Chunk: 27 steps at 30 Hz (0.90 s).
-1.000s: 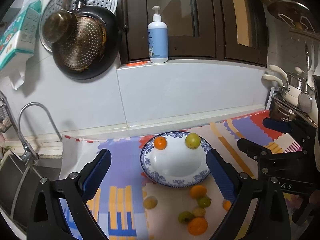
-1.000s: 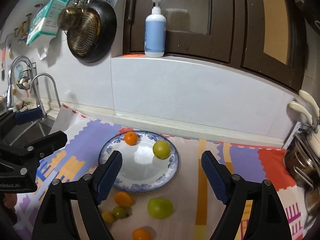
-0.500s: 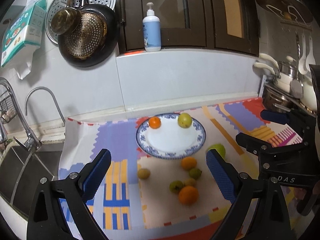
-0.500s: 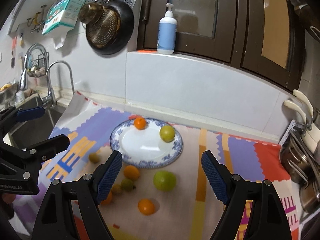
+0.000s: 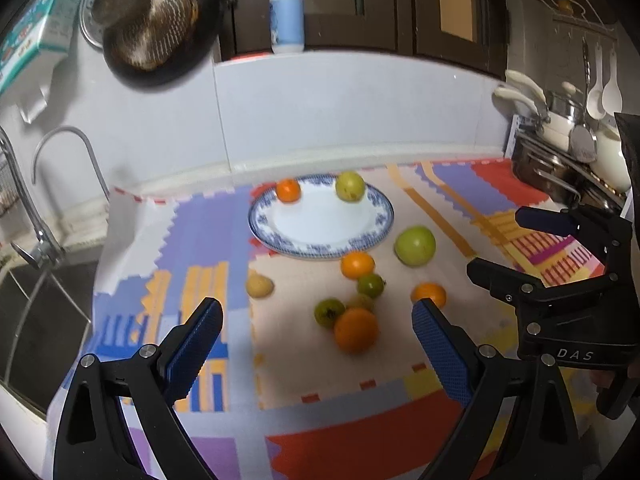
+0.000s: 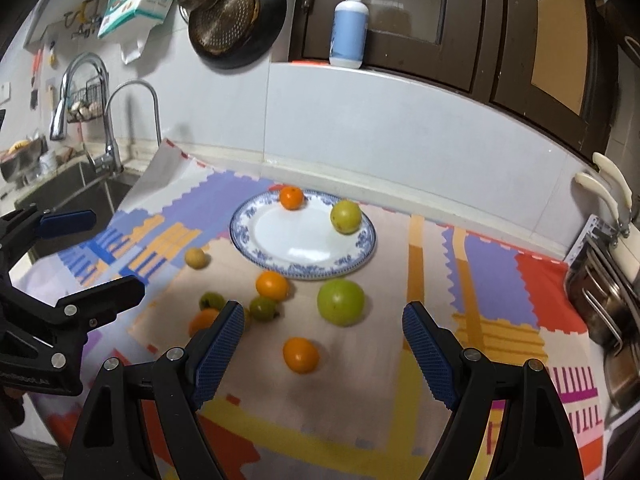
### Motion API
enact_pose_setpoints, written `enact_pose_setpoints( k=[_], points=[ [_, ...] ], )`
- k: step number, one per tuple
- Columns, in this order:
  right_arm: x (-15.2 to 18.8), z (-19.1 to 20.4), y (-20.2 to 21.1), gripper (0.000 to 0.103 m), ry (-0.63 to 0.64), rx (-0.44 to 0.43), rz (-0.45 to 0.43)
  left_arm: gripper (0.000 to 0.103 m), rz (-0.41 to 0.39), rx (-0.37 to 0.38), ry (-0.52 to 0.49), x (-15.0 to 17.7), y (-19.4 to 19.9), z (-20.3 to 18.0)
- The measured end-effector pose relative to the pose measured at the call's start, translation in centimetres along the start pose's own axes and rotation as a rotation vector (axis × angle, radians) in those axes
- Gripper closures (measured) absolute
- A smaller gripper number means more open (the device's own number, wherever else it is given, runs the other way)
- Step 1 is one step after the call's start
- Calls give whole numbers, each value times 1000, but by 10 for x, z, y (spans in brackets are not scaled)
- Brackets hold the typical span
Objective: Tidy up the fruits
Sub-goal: 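Lift both tools away from the plate back toward the fruit cluster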
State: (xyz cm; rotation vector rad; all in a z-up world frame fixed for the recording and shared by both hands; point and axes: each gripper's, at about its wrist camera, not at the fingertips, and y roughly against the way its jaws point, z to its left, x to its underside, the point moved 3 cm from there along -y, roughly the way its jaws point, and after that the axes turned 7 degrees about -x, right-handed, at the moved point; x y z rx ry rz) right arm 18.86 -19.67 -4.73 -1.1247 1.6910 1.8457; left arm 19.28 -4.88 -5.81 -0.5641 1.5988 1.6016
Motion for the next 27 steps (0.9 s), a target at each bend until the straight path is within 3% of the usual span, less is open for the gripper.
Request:
enact_pose_setpoints(
  k=[13,27],
  points=[
    [31,-2,-33,22,-21,-53,96,10,121,88,11,23,-43,-12],
    [37,-12,-79,43,-95,-153,191,40,256,197,99,21,-90,-16]
  ],
)
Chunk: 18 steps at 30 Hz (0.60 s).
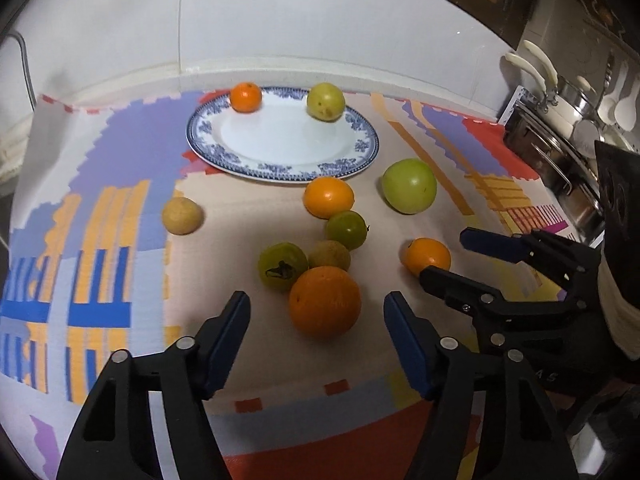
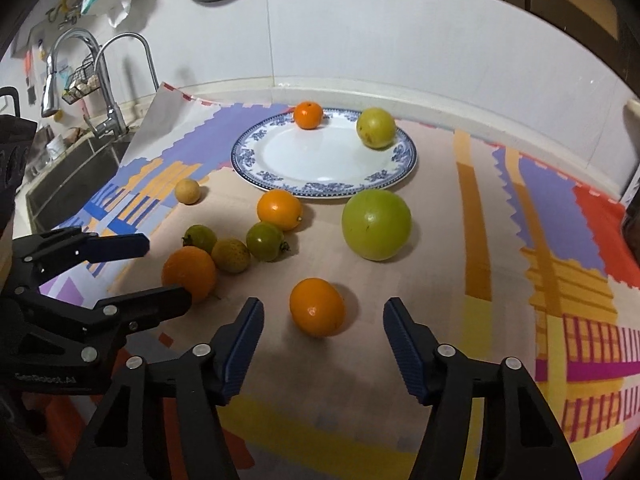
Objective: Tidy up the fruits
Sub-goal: 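Lift both tools away from the plate back toward the fruit cluster, then grasp a large orange with the left tool while the right tool grasps a tangerine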
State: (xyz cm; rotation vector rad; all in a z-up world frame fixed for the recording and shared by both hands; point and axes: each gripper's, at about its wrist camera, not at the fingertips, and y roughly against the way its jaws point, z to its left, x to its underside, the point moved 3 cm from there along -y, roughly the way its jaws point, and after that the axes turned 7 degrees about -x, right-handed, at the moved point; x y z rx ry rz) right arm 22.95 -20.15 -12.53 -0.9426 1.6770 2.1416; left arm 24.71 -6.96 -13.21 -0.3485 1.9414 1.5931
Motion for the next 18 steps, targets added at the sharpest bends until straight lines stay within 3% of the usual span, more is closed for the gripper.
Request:
enact_pose_setpoints(
  k=[12,18],
  points=[
    [-4,-3,-17,57,-21,-40,31,63,74,55,48,-2,-19,0],
    [-1,-3,-21,69,-29,-49,54,64,64,41,35,0,-17,-1]
  ],
)
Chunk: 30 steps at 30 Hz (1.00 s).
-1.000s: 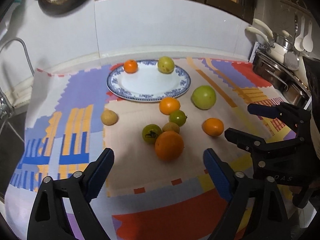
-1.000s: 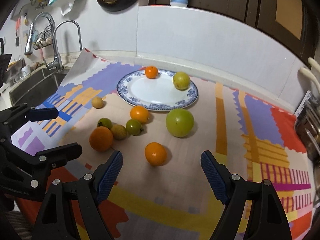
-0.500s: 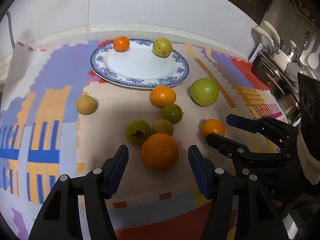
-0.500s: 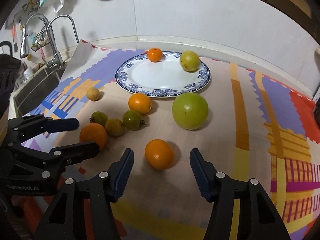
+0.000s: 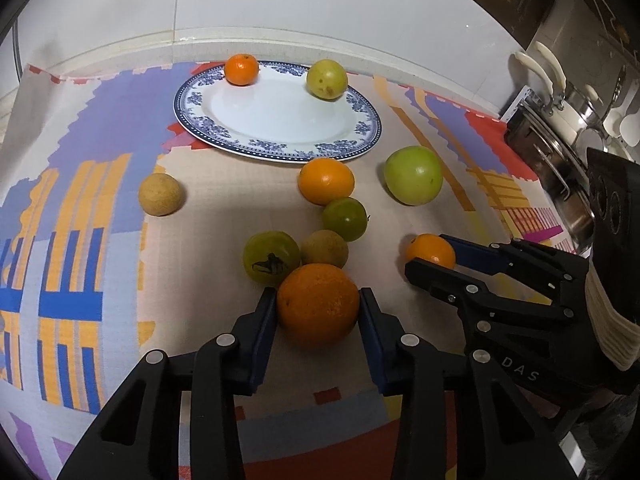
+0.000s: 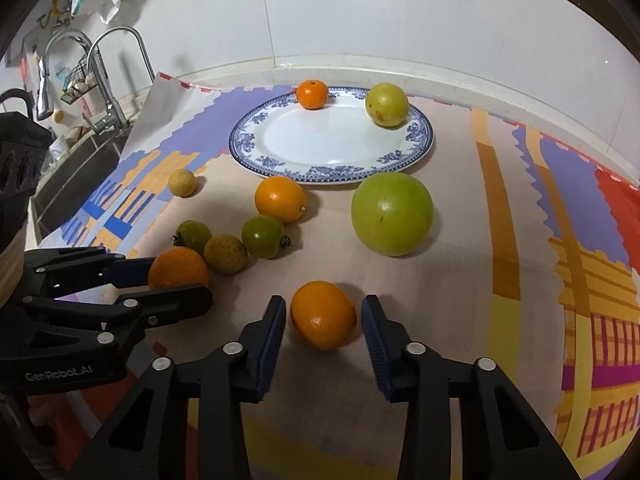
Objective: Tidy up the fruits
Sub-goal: 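Grasp a large orange with the left tool while the right tool grasps a tangerine, then carry both held fruits onto the plate and open both tools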
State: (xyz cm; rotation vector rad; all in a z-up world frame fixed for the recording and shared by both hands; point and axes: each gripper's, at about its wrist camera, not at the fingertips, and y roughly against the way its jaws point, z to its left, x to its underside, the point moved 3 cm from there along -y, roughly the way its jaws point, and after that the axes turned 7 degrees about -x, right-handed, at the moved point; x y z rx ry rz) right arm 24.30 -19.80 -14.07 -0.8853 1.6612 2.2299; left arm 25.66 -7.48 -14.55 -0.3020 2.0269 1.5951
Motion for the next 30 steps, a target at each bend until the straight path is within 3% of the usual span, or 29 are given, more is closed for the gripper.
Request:
enact_pose_setpoints(
  k=[16,30],
  points=[
    [2,12,25,69,-9,15,-42,64,-87,-34,-65,0,29,-4],
    [-12,36,70,69,10,45,-152,64,-210,3,-106,-12,80,-5]
  ],
)
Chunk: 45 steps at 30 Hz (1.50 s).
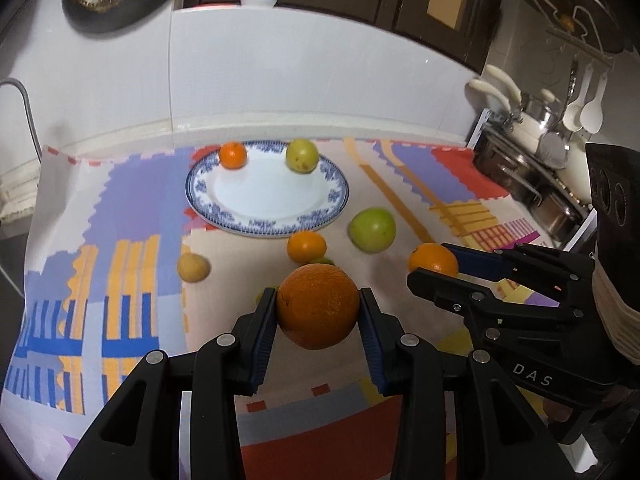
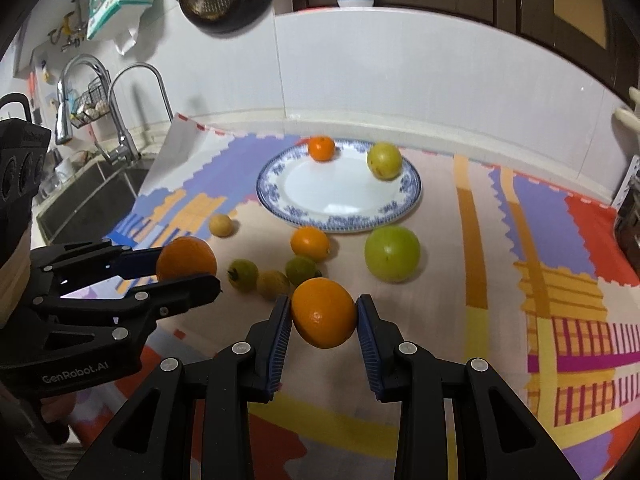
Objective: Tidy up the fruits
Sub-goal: 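Carry both held fruits onto the plate and open both tools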
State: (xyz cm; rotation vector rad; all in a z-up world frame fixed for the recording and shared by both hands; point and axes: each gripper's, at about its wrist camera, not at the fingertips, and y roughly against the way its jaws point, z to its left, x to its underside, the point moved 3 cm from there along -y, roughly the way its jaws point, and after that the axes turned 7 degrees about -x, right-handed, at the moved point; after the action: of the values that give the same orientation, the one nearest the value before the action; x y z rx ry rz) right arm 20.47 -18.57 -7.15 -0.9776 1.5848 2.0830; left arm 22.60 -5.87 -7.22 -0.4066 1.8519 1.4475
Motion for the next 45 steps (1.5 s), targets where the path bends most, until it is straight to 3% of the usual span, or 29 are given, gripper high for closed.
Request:
enact_pose_setpoints(
  k=[21,30,45],
  points=[
    [-48,21,21,69,10,44,-145,64,-130,-2,-30,-44,28,24],
    [-72,20,12,69,12,54,-171,64,-138,-23,-47,-69,17,36],
    [-124,-1,-28,69,49,71,-144,64,-138,-60,-67,-116,-25,58]
  ],
)
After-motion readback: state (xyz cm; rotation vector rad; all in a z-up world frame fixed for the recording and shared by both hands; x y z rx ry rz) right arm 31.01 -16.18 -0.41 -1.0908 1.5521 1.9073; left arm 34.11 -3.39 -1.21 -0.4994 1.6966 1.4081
